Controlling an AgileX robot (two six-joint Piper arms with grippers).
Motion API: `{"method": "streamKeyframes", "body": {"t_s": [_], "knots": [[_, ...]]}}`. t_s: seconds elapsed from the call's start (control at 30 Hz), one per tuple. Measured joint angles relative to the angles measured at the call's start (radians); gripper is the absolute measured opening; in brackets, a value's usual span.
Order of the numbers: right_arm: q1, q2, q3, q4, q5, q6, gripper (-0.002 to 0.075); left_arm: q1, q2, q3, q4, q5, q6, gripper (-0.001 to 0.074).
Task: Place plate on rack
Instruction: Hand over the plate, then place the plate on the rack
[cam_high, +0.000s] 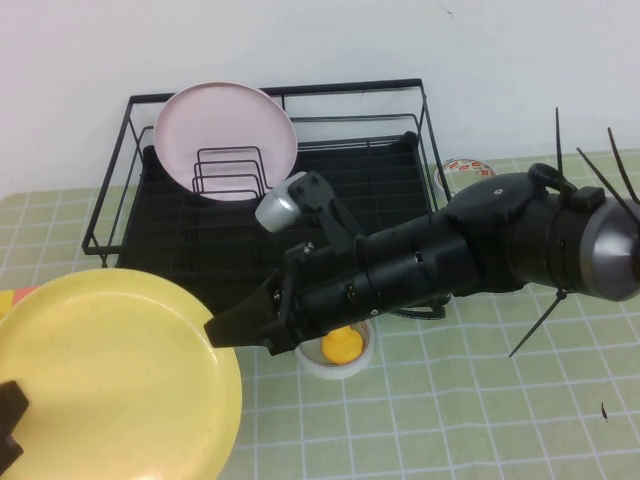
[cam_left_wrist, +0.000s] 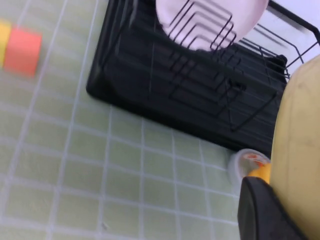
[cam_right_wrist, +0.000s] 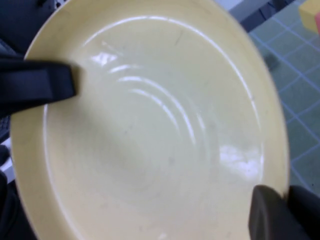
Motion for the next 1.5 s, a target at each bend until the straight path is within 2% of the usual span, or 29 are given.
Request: {"method": "streamKeyframes", "body": {"t_s": [0.1, 0.17, 0.2, 0.3, 0.4, 0.5, 0.6, 0.67, 0.73, 0.77, 0.87, 1.03, 1.2, 1.37, 1.5], "knots": [[0.0, 0.0, 0.0, 0.009, 0.031, -0.056, 0.0125, 0.0, 0.0, 0.0, 0.0, -0.029, 0.103, 0.0083], [0.0, 0.0, 0.0, 0.017, 0.042, -0.068, 0.0236, 0.0, 0.0, 0.0, -0.004, -0.048, 0.168, 0.0083], [0.0, 0.0, 0.0, 0.029, 0.05, -0.076, 0.0316, 0.0, 0.0, 0.0, -0.004, -0.06, 0.202, 0.0083], [-0.006, -0.016, -0.005, 0.043, 0.087, -0.107, 0.0449, -0.002, 0.0, 0.0, 0.006, -0.09, 0.307, 0.0083], [-0.031, -0.071, -0.049, 0.027, 0.128, -0.107, 0.049, -0.002, 0.005, 0.002, 0.016, -0.13, 0.401, 0.0083], [-0.093, -0.14, -0.114, -0.059, 0.146, -0.055, 0.0501, -0.002, 0.005, 0.002, 0.021, -0.213, 0.497, 0.0083], [-0.152, -0.21, -0.171, -0.21, 0.169, 0.019, 0.0461, -0.002, 0.005, 0.002, 0.027, -0.331, 0.619, 0.0083], [-0.18, -0.257, -0.198, -0.338, 0.193, 0.081, 0.0369, -0.002, 0.007, 0.002, 0.047, -0.416, 0.691, 0.0083], [-0.199, -0.3, -0.211, -0.484, 0.231, 0.124, 0.0204, -0.002, 0.021, 0.002, 0.113, -0.52, 0.743, 0.0083], [-0.204, -0.316, -0.213, -0.555, 0.248, 0.137, 0.0144, -0.002, 0.031, 0.002, 0.154, -0.565, 0.755, 0.0083], [-0.208, -0.363, -0.213, -0.755, 0.291, 0.186, 0.0041, -0.002, 0.101, 0.002, 0.338, -0.732, 0.75, 0.0083], [-0.208, -0.403, -0.213, -1.064, 0.339, 0.3, 0.0008, -0.002, 0.302, -0.076, 0.669, -0.826, 0.522, 0.0083], [-0.211, -0.41, -0.213, -1.305, 0.397, 0.442, 0.0005, -0.002, 0.542, -0.23, 0.856, -0.842, 0.394, 0.0083], [-0.211, -0.41, -0.213, -1.352, 0.418, 0.496, 0.0004, -0.002, 0.747, -0.424, 0.982, -0.879, 0.363, 0.0083], [-0.211, -0.41, -0.202, -1.375, 0.419, 0.503, 0.0004, -0.002, 0.902, -0.584, 1.152, -0.879, 0.313, 0.0083]]}}
